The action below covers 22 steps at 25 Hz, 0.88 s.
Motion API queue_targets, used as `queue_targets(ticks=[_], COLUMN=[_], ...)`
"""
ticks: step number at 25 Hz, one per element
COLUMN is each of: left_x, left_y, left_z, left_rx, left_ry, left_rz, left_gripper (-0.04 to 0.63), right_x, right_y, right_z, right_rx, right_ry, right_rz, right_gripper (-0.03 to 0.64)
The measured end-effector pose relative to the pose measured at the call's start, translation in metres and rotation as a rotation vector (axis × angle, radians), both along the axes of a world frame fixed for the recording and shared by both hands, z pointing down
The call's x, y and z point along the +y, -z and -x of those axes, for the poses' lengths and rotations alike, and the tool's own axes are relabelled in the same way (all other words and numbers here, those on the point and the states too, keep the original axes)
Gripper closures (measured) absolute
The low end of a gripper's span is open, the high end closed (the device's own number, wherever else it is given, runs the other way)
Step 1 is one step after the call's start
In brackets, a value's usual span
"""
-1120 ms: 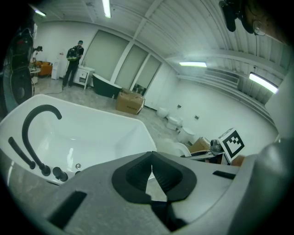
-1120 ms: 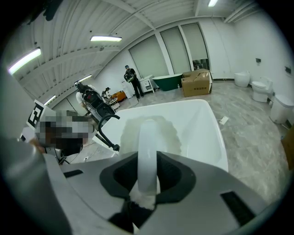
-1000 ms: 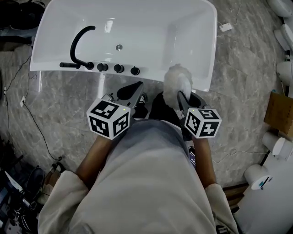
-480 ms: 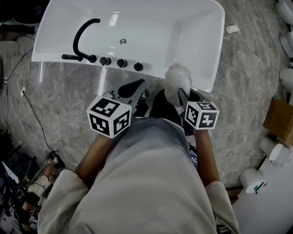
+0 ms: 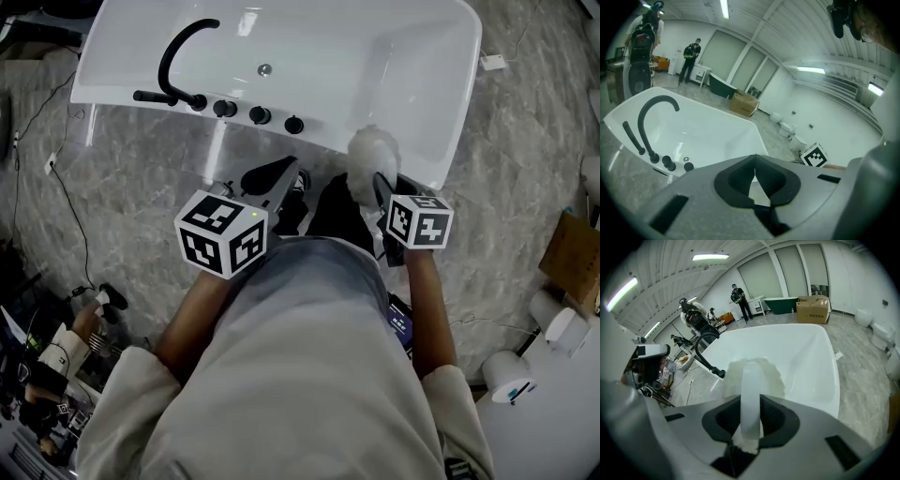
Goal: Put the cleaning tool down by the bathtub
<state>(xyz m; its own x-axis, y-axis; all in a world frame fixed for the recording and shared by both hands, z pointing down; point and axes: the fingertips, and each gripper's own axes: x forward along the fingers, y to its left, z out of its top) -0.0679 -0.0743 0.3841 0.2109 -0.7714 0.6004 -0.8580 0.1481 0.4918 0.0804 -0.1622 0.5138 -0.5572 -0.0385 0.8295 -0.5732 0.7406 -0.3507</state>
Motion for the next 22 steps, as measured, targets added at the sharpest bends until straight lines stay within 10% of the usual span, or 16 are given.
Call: queue_targets(ticks=[22], left_x=[-0.006], left_y=[-0.002], left_z=[-0.017], left_rx=[0.029], left_ry=[0.016], left_rz=[0.011], left_gripper=[0.588], right_x=[-0.002], right_y=[-0.048], right_z=[0.003], right_rx=[0.068], right_ry=[0.104], right_rz=[0.069], right_gripper=[0.537])
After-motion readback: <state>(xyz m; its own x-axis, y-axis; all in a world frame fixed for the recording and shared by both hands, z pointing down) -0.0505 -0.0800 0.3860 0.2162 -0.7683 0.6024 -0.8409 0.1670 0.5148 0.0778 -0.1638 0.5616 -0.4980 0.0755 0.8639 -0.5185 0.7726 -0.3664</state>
